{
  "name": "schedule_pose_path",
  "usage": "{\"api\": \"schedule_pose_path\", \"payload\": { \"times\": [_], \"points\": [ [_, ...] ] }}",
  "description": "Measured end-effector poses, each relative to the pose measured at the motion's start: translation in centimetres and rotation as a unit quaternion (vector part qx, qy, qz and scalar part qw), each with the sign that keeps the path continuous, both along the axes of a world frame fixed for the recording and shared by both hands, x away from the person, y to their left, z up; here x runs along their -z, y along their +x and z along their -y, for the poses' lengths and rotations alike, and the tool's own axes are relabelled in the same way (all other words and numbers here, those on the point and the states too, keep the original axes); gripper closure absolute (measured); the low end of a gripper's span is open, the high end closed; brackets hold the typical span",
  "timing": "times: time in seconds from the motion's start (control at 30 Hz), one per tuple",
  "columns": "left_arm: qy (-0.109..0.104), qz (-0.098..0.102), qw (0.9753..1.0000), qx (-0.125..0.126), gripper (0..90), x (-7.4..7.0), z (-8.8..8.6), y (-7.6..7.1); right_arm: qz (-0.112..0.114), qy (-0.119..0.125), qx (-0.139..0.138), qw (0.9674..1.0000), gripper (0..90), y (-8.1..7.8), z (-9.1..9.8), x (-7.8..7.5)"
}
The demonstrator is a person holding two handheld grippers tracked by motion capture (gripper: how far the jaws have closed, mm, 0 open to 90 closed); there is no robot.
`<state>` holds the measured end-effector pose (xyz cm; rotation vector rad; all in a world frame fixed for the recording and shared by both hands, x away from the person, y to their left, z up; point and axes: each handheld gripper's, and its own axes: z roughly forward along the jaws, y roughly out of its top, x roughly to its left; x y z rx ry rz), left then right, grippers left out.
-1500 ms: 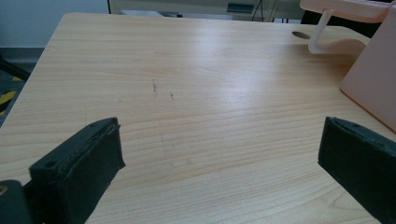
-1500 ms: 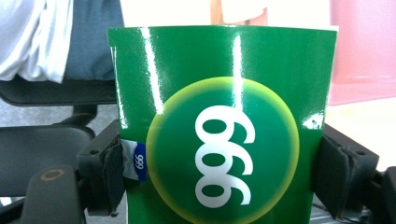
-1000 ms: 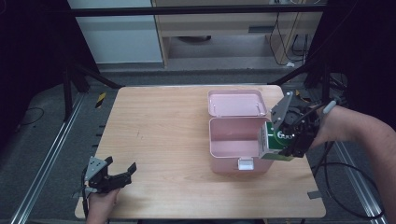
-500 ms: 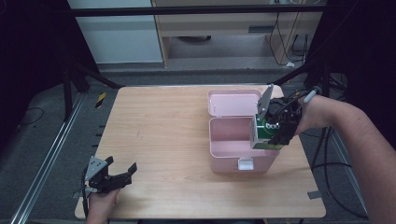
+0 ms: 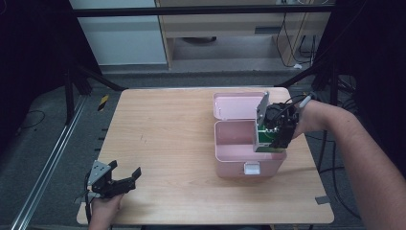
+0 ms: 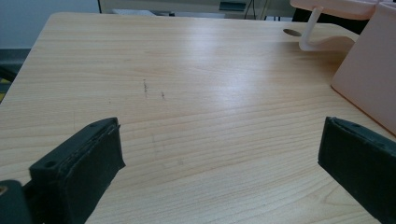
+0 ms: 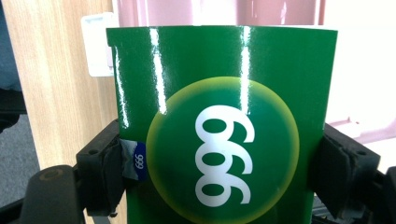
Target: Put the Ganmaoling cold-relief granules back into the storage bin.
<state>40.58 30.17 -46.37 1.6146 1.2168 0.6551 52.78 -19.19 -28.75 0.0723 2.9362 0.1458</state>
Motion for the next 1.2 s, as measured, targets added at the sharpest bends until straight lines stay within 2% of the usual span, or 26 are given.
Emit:
{"api": "schedule_pose_path", "payload": {
  "times": [0.1,0.5,0.57,0.8,0.87,0.97,1.2],
  "points": [
    [-0.001,0.001,1.0000,0.001,0.0,0.0,0.0,0.0,0.002,-0.010,-0.004,0.9999,17.9,0.2,-0.2,0.8],
    [-0.002,0.001,1.0000,0.001,0.0,0.0,0.0,0.0,-0.016,-0.019,0.001,0.9997,17.8,1.4,-0.2,4.2],
    [-0.002,0.001,1.0000,0.001,0.0,0.0,0.0,0.0,-0.021,-0.016,0.004,0.9996,17.8,1.4,-0.1,4.5],
    [-0.003,0.001,1.0000,0.000,0.0,0.0,0.0,0.1,-0.014,-0.016,0.002,0.9998,17.6,2.0,-0.2,6.2],
    [-0.004,0.001,1.0000,0.000,0.0,-0.1,0.0,0.1,-0.016,-0.009,0.000,0.9998,17.6,2.1,-0.2,6.7],
    [-0.004,0.001,1.0000,0.000,0.0,0.0,0.0,0.1,-0.026,-0.013,0.005,0.9996,17.7,2.2,-0.2,7.3],
    [-0.004,0.001,1.0000,0.000,0.0,-0.1,0.0,0.1,-0.031,-0.014,0.008,0.9994,17.6,2.4,0.2,8.6]
  ]
}}
